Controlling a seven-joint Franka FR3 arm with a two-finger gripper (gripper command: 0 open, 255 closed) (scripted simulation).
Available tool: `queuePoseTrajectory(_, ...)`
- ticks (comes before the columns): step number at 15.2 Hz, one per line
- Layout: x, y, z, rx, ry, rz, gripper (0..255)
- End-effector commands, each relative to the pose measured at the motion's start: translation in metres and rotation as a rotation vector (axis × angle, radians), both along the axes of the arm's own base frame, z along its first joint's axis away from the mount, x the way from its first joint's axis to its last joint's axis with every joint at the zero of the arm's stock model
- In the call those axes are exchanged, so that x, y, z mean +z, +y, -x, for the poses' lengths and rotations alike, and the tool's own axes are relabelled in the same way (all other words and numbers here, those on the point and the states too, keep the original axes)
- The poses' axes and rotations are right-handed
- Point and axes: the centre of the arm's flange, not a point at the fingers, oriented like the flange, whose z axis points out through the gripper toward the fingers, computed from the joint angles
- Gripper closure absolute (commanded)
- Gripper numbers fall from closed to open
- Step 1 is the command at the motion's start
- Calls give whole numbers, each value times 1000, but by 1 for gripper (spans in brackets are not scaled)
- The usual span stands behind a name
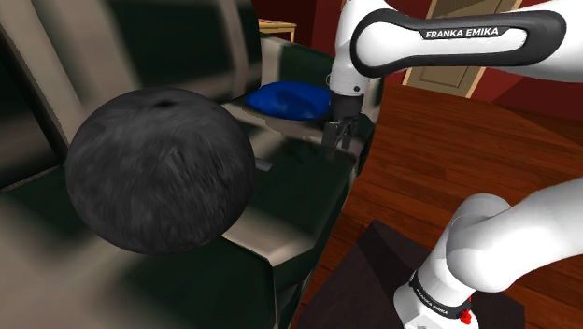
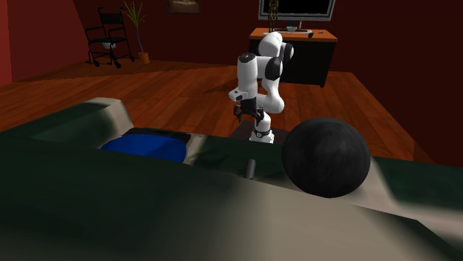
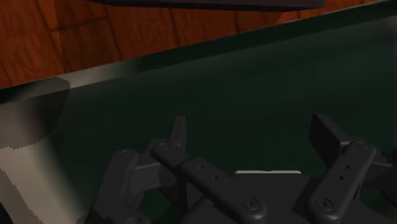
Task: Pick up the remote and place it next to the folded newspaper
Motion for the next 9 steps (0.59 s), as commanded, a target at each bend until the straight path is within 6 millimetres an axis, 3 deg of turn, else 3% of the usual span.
queuePoseTrajectory(1, -7, 9, -26, 12, -7, -4, 0)
queuePoseTrajectory(9, -27, 46, -119, 58, -32, -17, 0)
